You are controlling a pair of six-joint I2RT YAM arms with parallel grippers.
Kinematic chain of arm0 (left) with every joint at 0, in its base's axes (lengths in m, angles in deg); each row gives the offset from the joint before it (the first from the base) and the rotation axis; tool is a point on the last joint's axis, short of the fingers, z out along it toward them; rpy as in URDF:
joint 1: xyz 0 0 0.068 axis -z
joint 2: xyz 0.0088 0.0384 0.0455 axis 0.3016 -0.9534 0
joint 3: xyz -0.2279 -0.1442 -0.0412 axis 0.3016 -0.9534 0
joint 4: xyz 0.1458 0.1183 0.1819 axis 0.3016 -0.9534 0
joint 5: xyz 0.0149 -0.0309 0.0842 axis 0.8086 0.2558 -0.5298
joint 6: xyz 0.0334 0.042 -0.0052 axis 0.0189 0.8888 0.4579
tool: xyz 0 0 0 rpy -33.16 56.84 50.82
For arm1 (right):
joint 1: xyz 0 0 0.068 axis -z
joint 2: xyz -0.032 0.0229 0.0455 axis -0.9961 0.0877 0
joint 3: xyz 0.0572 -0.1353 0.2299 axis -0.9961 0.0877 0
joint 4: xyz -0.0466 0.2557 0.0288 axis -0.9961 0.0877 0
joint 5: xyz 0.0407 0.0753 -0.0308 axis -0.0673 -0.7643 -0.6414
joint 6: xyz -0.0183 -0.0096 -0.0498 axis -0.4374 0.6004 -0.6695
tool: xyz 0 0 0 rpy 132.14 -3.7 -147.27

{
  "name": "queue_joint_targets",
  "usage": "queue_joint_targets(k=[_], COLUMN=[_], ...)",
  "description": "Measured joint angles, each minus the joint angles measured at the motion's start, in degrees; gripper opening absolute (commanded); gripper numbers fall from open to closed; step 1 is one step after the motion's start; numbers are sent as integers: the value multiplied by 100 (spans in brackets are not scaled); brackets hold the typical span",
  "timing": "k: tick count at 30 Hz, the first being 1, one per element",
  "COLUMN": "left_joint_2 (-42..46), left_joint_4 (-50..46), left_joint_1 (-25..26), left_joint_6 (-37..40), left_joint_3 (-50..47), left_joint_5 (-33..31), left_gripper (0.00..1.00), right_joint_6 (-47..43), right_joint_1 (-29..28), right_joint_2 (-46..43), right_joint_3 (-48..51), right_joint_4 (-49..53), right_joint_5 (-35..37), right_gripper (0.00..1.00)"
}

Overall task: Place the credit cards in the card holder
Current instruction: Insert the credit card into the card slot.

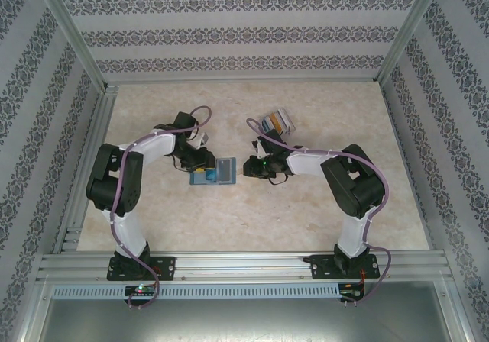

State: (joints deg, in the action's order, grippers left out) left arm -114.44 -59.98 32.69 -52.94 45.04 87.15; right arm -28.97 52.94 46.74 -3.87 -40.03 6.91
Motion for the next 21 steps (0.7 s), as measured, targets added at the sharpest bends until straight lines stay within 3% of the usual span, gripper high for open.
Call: queue_joint_targets(k=[9, 21], left_joint_2=[55, 299], left_joint_4=[-271, -240], left_joint_1=[181, 216], left_joint_6=[74, -68], left_joint_3=[136, 87], left_joint_5=[-518, -763], left_gripper=[42, 21], right_joint_6=[-15, -15], right_joint_1=[-2, -13], right_joint_2=[-2, -13], right_joint_3=[-4, -4], right_joint_4=[15, 17], right_joint_5=[42, 63], right_gripper=[23, 24])
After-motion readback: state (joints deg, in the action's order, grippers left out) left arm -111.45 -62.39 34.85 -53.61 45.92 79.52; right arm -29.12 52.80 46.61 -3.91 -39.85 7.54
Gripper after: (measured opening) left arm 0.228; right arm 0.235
